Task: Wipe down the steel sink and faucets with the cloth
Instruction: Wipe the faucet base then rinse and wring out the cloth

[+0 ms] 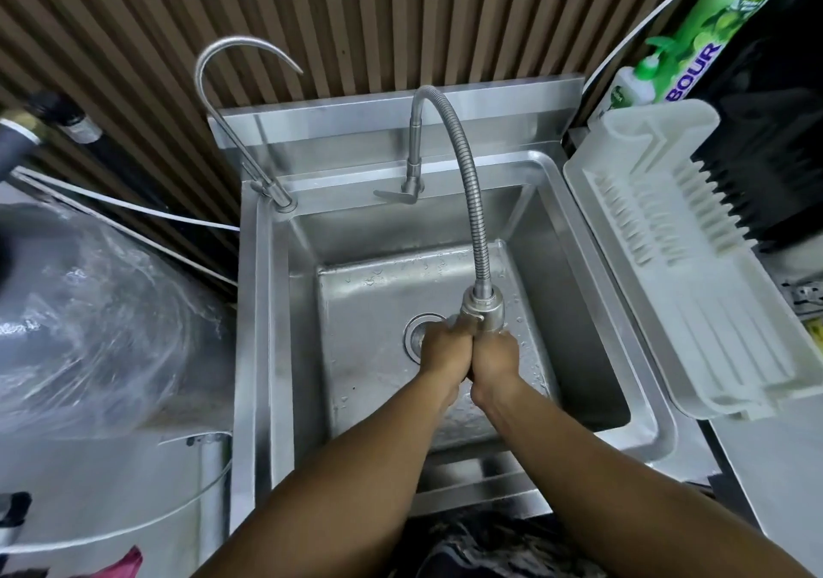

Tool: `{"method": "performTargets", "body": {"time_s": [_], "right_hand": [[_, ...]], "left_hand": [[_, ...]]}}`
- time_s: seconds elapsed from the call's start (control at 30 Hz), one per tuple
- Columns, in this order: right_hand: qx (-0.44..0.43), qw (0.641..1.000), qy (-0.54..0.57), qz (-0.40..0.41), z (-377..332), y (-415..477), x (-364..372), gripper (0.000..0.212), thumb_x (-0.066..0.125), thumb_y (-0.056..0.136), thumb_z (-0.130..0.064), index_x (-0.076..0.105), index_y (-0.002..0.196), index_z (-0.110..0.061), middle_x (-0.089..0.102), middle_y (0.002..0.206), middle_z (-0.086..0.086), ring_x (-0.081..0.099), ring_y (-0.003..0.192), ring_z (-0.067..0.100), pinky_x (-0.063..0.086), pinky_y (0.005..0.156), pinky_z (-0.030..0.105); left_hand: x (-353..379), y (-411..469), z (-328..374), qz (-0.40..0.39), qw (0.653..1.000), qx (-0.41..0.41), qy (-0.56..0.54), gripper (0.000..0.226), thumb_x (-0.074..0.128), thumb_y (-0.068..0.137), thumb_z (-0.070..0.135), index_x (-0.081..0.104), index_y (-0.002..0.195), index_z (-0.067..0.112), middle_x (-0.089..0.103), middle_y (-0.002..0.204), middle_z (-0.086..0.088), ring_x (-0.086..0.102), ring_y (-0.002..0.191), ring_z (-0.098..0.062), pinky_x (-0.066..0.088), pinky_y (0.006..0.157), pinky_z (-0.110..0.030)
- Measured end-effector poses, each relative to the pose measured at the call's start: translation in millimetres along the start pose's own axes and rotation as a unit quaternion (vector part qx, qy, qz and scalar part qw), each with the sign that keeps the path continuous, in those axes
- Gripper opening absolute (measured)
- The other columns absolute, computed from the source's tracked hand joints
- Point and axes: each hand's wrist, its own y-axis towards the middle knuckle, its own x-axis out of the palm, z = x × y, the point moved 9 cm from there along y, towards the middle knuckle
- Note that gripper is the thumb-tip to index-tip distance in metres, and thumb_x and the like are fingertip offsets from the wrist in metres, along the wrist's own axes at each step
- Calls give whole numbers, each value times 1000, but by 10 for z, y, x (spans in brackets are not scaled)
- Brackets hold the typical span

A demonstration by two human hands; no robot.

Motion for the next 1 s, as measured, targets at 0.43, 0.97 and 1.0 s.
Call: {"method": "performTargets", "body": {"time_s": [0.43, 0.97, 1.0], "right_hand": [[163, 947, 148, -234, 197, -8, 196, 40, 52, 102, -37, 70, 113, -4, 73, 109, 19, 70, 100, 33, 56, 86, 42], [188, 939, 114, -266, 123, 27, 22, 44, 55, 96, -36, 70, 122, -3, 64, 130, 22, 61, 113, 32, 41, 109, 45], [186, 940, 109, -264, 121, 30, 17, 43, 55, 96, -36, 70, 120, -4, 66, 128, 21, 63, 112, 31, 44, 107, 44]], "left_hand": [[-379, 535, 305, -10, 994, -4, 112, 45, 48, 95, 56, 61, 99, 13, 67, 96, -12, 60, 77, -22, 46, 73, -33], [-757, 1333, 1531, 105, 988, -23, -115, 25, 74, 88, 30, 69, 103, 10, 66, 76, -1, 61, 65, -17, 50, 62, -29], [-778, 1341, 1555, 128, 986, -6, -109, 22, 76, 87, 28, 68, 96, 10, 69, 78, -2, 60, 62, -17, 49, 61, -29]]}}
